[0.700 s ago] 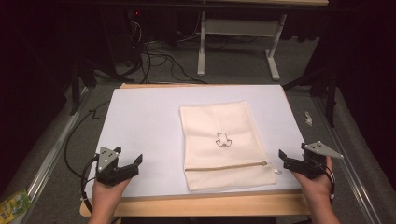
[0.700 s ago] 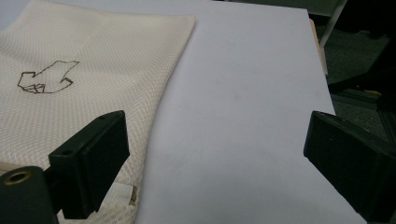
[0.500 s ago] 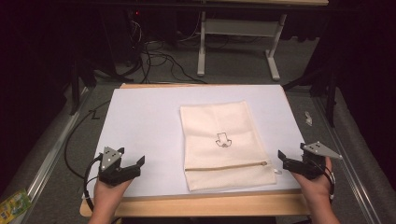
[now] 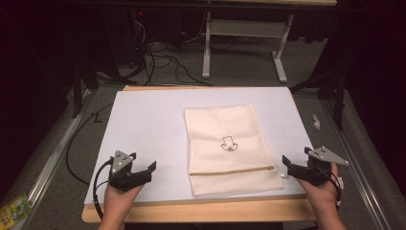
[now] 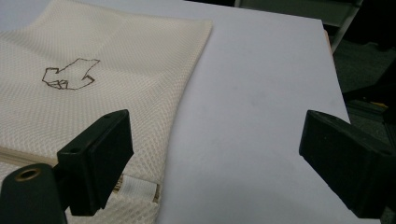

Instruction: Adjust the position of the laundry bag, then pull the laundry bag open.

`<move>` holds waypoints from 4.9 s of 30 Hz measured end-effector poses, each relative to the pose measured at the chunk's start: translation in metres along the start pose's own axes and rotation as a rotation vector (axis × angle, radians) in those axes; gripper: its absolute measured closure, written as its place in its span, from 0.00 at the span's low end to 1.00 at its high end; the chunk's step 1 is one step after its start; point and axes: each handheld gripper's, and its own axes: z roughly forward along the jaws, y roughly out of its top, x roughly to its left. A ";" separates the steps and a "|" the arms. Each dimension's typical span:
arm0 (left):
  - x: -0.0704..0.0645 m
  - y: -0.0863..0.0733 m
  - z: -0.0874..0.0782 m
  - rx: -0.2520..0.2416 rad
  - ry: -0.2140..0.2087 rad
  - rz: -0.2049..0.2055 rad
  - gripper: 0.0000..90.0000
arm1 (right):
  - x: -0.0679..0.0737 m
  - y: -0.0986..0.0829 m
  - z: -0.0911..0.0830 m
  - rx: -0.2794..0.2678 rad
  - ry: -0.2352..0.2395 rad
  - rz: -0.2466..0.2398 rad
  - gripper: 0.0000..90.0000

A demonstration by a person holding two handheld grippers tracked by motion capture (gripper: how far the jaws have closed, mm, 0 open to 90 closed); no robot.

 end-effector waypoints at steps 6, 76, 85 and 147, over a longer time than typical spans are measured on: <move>-0.023 0.006 0.023 0.048 -0.069 0.014 0.24 | 0.000 0.000 0.004 0.007 0.001 0.001 0.12; -0.003 -0.001 0.034 0.000 -0.138 0.031 0.37 | 0.069 -0.022 0.034 0.275 0.251 -0.014 0.81; -0.021 0.003 0.039 0.000 -0.169 0.020 0.37 | 0.077 -0.017 0.020 0.266 0.258 -0.080 0.93; -0.231 0.019 0.143 0.050 -0.542 0.019 0.93 | 0.075 -0.003 0.004 0.117 0.339 -0.132 0.95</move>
